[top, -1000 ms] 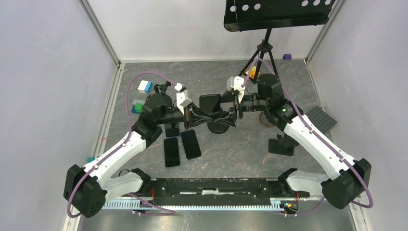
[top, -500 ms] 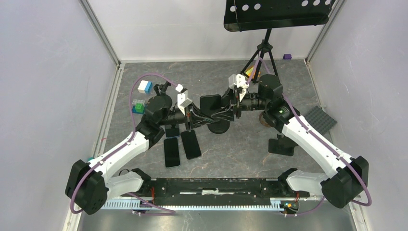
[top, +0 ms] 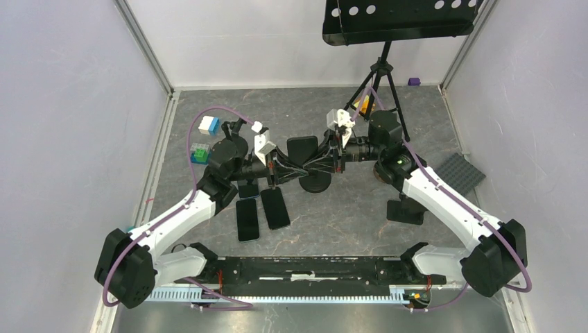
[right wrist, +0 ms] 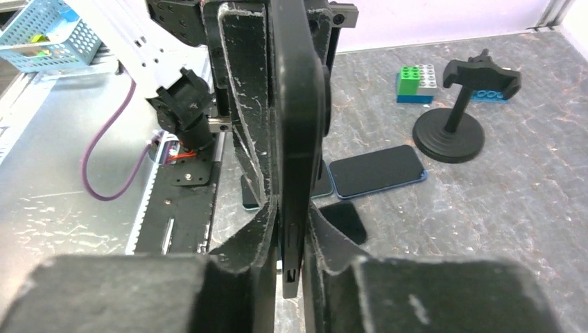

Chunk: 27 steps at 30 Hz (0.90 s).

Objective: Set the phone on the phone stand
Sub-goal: Adjust the phone.

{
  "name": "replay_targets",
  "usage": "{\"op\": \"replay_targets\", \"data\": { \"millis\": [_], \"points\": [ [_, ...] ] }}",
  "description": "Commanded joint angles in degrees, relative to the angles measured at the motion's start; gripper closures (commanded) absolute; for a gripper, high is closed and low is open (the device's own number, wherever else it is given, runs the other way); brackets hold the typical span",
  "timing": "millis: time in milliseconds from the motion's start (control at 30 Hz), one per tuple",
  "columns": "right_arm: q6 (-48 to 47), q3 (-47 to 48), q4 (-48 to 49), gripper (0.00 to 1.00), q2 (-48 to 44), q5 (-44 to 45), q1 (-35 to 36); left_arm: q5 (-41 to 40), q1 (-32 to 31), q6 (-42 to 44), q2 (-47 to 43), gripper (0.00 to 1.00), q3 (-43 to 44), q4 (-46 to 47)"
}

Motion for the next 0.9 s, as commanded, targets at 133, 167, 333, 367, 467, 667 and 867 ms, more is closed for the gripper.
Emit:
{"op": "replay_targets", "data": {
  "millis": [133,167,333,367,467,667,867],
  "points": [
    [-0.1,-0.5,2.3,0.99,-2.8,0.0,-1.5,1.2,0.2,4.3,-1.1,0.75,-0.1,-1.5],
    [-0.1,-0.9,2.2,0.99,-3.3,0.2,-1.6,1.3,0.2,6.3,-1.5,0.6,0.3,-4.0],
    [-6.7,-2.8,-2.2,0.99,-5.8,1.7,-2.0,-0.9,0.2,21.1,-5.9,0.02,6.4,-23.6],
    [-8.5,-3.3,-3.6,0.99,-6.1,1.8,-2.0,-2.0,0.2,23.0,-6.8,0.0,7.9,-26.7],
    [-12.6,-5.3,-6.7,0.99,-6.9,1.5,-2.0,-4.3,0.2,26.2,-6.8,0.0,14.1,-35.6],
    [-14.3,-8.3,-6.6,1.0,-7.8,0.1,-1.8,-5.0,-1.6,27.0,-1.0,0.02,25.8,-45.2],
    [-14.0,-8.0,-6.8,0.99,-8.2,-0.4,-1.6,-8.7,-8.1,29.5,4.2,0.07,30.2,-50.2]
  ]
}}
